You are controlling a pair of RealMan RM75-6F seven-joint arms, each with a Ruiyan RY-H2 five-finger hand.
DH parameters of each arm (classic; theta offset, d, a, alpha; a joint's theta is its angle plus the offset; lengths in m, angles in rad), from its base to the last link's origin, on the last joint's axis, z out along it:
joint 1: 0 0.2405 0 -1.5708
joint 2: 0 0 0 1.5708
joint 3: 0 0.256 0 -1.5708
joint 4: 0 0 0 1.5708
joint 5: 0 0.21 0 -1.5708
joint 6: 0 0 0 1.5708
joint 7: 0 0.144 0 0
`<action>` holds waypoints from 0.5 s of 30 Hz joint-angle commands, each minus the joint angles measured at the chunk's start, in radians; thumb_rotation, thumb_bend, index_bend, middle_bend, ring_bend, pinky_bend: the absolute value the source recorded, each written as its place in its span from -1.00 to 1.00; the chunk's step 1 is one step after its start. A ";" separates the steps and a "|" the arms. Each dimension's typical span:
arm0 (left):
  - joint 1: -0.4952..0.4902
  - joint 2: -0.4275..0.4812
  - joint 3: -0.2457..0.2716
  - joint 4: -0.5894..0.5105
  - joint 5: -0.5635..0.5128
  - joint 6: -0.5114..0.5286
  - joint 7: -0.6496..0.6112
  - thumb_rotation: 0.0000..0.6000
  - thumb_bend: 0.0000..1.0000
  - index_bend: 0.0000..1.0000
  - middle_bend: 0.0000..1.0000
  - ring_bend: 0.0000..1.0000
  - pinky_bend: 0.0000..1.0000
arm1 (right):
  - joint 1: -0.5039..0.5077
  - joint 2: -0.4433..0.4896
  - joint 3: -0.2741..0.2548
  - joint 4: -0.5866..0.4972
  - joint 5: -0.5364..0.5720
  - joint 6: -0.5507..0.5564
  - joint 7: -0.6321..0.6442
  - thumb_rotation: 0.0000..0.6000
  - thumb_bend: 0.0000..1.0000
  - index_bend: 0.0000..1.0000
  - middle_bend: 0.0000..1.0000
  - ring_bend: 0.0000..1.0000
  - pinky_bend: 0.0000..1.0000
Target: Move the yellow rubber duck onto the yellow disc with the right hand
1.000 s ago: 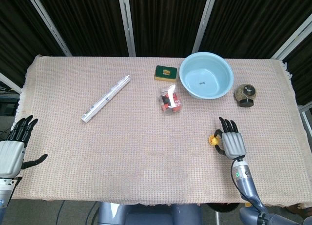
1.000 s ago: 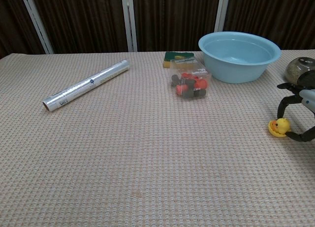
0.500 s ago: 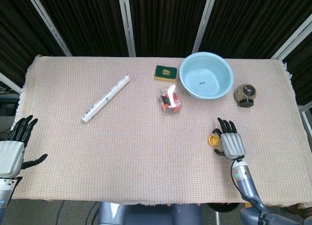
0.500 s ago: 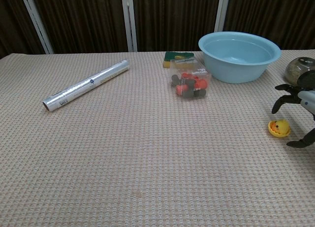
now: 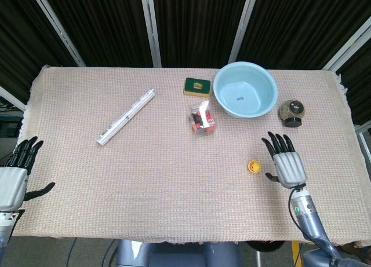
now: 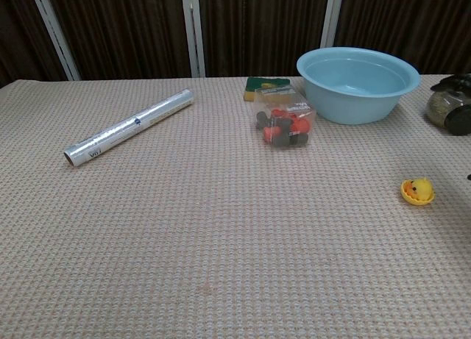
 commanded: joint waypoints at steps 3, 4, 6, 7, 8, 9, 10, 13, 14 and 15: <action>0.003 -0.003 -0.001 0.013 0.001 0.007 -0.007 1.00 -1.00 -1.00 -1.00 -1.00 -0.55 | -0.082 0.207 -0.047 -0.236 -0.050 0.095 -0.104 1.00 -1.00 -1.00 -1.00 -1.00 -1.00; 0.003 -0.003 -0.001 0.015 0.002 0.008 -0.008 1.00 -1.00 -1.00 -1.00 -1.00 -0.55 | -0.097 0.229 -0.059 -0.261 -0.058 0.110 -0.109 1.00 -1.00 -1.00 -1.00 -1.00 -1.00; 0.004 -0.005 0.000 0.019 0.005 0.010 -0.010 1.00 -1.00 -1.00 -1.00 -1.00 -0.55 | -0.136 0.274 -0.093 -0.301 -0.083 0.144 -0.118 1.00 -1.00 -1.00 -1.00 -1.00 -1.00; 0.004 -0.005 0.001 0.020 0.005 0.010 -0.010 1.00 -1.00 -1.00 -1.00 -1.00 -0.55 | -0.150 0.288 -0.106 -0.310 -0.092 0.156 -0.121 1.00 -1.00 -1.00 -1.00 -1.00 -1.00; 0.005 -0.006 0.001 0.021 0.006 0.010 -0.011 1.00 -1.00 -1.00 -1.00 -1.00 -0.55 | -0.164 0.301 -0.121 -0.316 -0.104 0.169 -0.123 1.00 -1.00 -1.00 -1.00 -1.00 -1.00; 0.004 -0.006 0.001 0.022 0.006 0.010 -0.011 1.00 -1.00 -1.00 -1.00 -1.00 -0.55 | -0.176 0.311 -0.130 -0.320 -0.115 0.181 -0.122 1.00 -1.00 -1.00 -1.00 -1.00 -1.00; 0.004 -0.006 0.002 0.022 0.007 0.009 -0.011 1.00 -1.00 -1.00 -1.00 -1.00 -0.55 | -0.196 0.322 -0.145 -0.322 -0.128 0.201 -0.113 1.00 -1.00 -1.00 -1.00 -1.00 -1.00; 0.003 -0.006 0.002 0.023 0.008 0.008 -0.009 1.00 -1.00 -1.00 -1.00 -1.00 -0.55 | -0.237 0.324 -0.166 -0.308 -0.151 0.247 -0.070 1.00 -1.00 -1.00 -1.00 -1.00 -1.00; 0.003 -0.005 0.002 0.022 0.008 0.007 -0.008 1.00 -1.00 -1.00 -1.00 -1.00 -0.55 | -0.246 0.317 -0.168 -0.294 -0.156 0.259 -0.057 1.00 -1.00 -1.00 -1.00 -1.00 -1.00; 0.003 -0.005 0.003 0.021 0.007 0.006 -0.008 1.00 -1.00 -1.00 -1.00 -1.00 -0.55 | -0.253 0.311 -0.168 -0.279 -0.157 0.269 -0.044 1.00 -1.00 -1.00 -1.00 -1.00 -1.00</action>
